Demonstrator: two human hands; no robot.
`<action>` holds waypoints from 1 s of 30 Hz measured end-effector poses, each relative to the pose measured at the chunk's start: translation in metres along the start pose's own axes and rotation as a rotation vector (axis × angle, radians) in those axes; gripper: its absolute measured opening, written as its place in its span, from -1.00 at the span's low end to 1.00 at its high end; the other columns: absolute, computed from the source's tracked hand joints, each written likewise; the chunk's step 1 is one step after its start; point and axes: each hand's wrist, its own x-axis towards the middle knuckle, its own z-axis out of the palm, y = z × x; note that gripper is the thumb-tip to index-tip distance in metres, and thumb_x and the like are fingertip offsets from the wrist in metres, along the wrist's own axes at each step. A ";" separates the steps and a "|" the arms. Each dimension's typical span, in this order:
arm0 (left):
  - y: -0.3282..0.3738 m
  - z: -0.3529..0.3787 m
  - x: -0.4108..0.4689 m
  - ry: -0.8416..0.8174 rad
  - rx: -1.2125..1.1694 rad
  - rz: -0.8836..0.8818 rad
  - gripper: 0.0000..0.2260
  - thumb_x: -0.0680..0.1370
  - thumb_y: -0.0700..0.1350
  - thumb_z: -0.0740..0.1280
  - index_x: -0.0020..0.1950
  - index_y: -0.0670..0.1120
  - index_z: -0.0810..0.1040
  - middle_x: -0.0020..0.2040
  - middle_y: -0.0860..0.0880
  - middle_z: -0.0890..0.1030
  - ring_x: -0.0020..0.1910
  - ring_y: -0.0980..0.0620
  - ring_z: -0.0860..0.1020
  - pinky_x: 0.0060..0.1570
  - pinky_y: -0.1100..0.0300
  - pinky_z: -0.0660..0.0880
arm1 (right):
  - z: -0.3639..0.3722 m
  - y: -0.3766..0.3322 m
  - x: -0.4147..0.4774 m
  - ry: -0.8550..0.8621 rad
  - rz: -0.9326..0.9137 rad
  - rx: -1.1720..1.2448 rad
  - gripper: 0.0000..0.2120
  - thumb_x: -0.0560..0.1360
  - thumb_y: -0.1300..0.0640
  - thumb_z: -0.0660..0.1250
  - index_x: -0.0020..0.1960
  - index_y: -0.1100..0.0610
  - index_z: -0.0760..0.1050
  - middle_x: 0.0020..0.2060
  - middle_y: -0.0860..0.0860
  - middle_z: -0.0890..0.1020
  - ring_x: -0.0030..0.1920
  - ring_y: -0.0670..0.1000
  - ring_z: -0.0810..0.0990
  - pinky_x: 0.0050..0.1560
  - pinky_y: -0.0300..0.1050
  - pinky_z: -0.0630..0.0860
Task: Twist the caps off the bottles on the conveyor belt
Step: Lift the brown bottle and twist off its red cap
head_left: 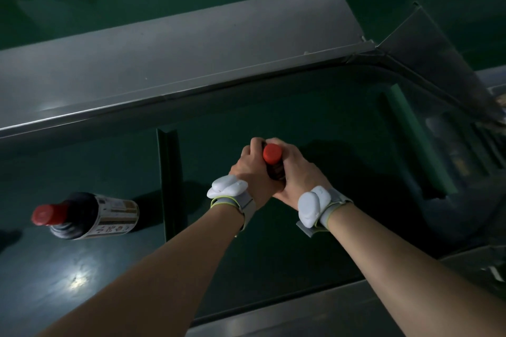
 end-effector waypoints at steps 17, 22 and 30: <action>-0.004 0.009 0.001 0.011 0.039 -0.031 -0.45 0.22 0.11 0.44 0.06 0.17 0.20 -0.09 0.08 0.47 -0.38 0.10 0.46 -0.49 0.18 0.32 | 0.000 0.003 -0.001 0.030 0.017 0.113 -0.36 0.34 -0.04 0.41 0.28 -0.36 0.16 0.12 -0.12 0.53 -0.17 0.05 0.64 -0.20 0.04 0.62; -0.004 0.009 0.001 0.025 0.045 -0.028 -0.45 0.23 0.09 0.45 0.07 0.17 0.20 -0.10 0.08 0.46 -0.39 0.11 0.44 -0.49 0.22 0.27 | 0.000 0.002 0.000 0.047 0.010 0.100 -0.37 0.35 -0.04 0.41 0.27 -0.37 0.15 0.02 -0.15 0.56 -0.21 0.02 0.63 -0.27 -0.05 0.58; -0.006 0.007 -0.002 0.014 0.052 -0.063 -0.46 0.25 0.10 0.44 0.07 0.18 0.19 -0.17 0.07 0.47 -0.39 0.09 0.47 -0.50 0.20 0.27 | 0.000 0.000 -0.002 0.001 0.044 0.046 -0.29 0.39 -0.02 0.38 0.32 -0.36 0.00 -0.01 -0.06 0.58 -0.18 0.10 0.62 -0.14 0.04 0.59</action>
